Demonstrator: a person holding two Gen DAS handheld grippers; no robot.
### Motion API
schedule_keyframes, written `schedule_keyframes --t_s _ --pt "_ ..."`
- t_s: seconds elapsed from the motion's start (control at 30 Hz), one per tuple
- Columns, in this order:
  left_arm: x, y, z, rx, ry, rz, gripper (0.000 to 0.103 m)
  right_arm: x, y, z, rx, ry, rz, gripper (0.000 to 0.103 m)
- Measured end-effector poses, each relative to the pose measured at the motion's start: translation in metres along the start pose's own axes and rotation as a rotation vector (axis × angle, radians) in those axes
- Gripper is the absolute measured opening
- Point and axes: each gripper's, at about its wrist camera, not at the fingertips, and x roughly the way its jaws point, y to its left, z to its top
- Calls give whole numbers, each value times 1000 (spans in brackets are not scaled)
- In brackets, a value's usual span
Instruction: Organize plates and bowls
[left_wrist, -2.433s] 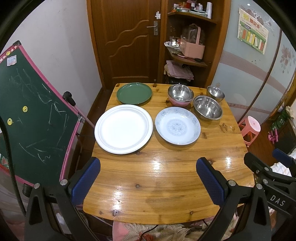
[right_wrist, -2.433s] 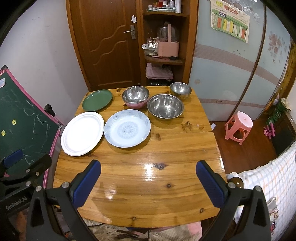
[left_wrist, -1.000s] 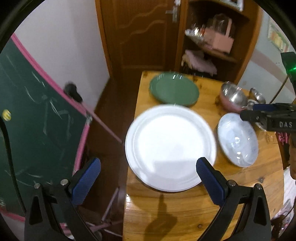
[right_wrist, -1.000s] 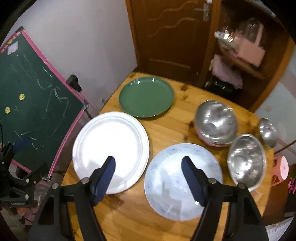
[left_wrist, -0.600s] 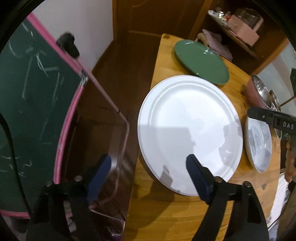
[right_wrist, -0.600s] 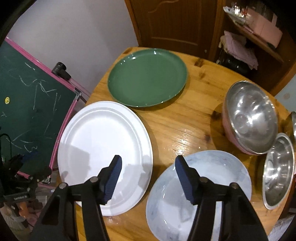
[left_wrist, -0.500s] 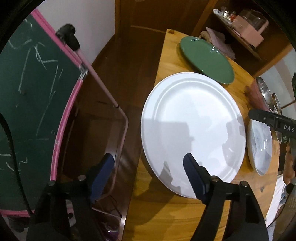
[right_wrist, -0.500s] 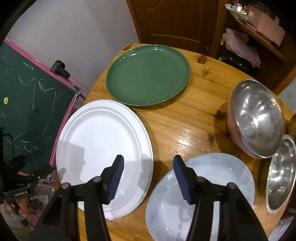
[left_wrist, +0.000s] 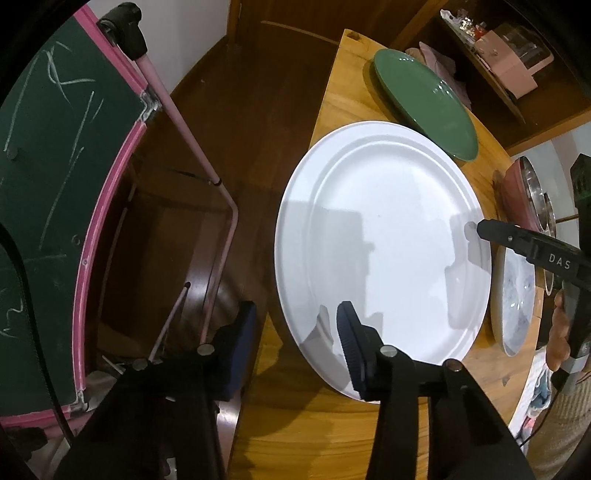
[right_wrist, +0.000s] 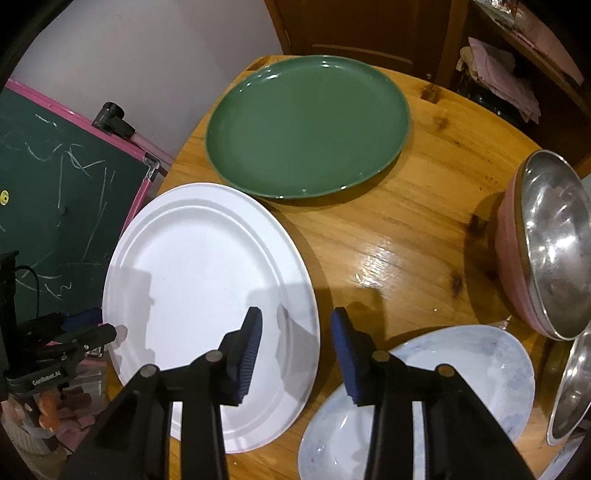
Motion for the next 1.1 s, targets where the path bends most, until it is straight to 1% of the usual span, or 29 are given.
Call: schedule_keyframes --t_s 0.07,0.13,0.23,0.27,0.3,0.5,0.7,0.83,0.93,1.1 --pt "2 0 0 0 4 6 42 1 -3 0 10 10 16 28" --pt "4 0 1 0 8 5 40 3 -3 0 13 17 25 26" --pt "5 0 2 -1 17 -3 31 4 -2 -1 16 22 23 25" --pt "6 0 3 -2 20 -4 26 4 -1 -1 18 22 23 23" --pt "6 2 2 -1 22 -5 23 4 -1 -1 19 23 26 22" --pt "5 -2 3 -4 10 9 21 7 0 -2 23 25 16 20" --pt "-13 -4 0 -8 -24 22 20 2 3 -5 26 8 22 19" --pt "-35 -9 -7 -4 -55 24 20 -15 4 -12 30 -17 33 19" --pt "-53 -16 -16 20 -80 26 20 -36 6 -23 33 -32 31 19" --pt "-78 -33 -40 85 -101 37 20 -74 10 -60 28 -51 24 19"
